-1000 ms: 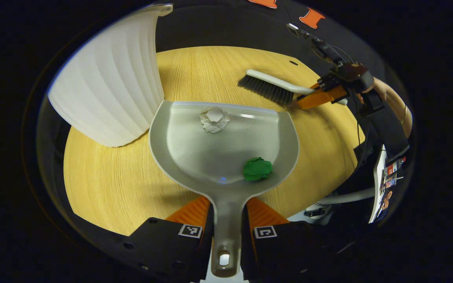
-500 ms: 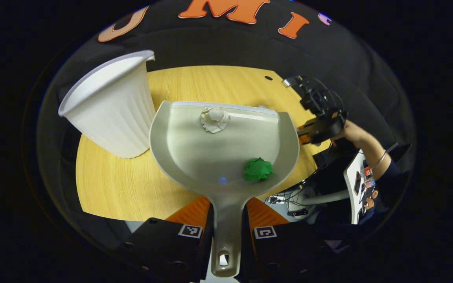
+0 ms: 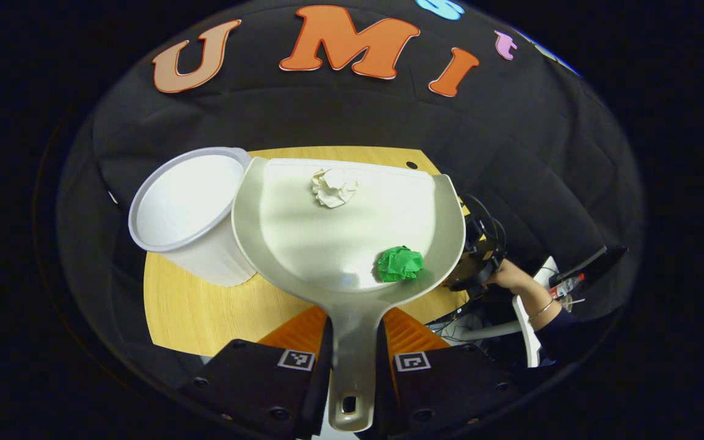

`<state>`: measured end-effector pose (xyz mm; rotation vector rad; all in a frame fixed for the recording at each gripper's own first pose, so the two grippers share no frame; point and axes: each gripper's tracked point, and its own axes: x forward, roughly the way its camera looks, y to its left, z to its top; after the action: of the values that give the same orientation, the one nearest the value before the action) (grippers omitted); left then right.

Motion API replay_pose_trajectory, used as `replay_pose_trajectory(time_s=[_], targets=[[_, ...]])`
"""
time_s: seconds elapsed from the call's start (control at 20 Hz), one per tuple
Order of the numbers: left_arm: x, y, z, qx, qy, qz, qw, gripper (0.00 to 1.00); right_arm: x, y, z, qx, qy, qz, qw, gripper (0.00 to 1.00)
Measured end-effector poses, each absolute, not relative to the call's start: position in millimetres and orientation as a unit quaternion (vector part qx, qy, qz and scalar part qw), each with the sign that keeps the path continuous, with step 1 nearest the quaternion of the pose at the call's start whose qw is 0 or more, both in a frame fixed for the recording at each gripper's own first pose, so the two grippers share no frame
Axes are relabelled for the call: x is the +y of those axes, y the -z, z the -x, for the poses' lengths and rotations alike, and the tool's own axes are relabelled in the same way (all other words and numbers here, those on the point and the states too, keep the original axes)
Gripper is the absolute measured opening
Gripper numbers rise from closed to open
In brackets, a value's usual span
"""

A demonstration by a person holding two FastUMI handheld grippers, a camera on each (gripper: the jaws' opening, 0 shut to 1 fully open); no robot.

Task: Pick up the small broom and dustpan from the desktop, sweep the trash into the dustpan with the broom, and then empty the trash into the garbage bin.

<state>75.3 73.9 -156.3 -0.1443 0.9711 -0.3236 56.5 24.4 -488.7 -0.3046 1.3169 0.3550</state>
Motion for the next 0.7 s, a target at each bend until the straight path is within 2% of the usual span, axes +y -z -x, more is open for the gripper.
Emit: replay_pose_trajectory(time_s=[0.15, 0.35, 0.7], targets=[[106, 125, -90, 0.460, 0.139, 0.095, 0.872, 0.33, 26, 489, -57, 0.607, -0.167, 0.138, 0.765, 0.21], [185, 116, -108, 0.468, 0.076, 0.036, 0.880, 0.33, 25, 492, -57, 0.611, -0.171, 0.141, 0.760, 0.21], [288, 120, -112, 0.519, 0.012, -0.050, 0.853, 0.34, 26, 493, -60, 0.621, -0.170, 0.147, 0.751, 0.21]])
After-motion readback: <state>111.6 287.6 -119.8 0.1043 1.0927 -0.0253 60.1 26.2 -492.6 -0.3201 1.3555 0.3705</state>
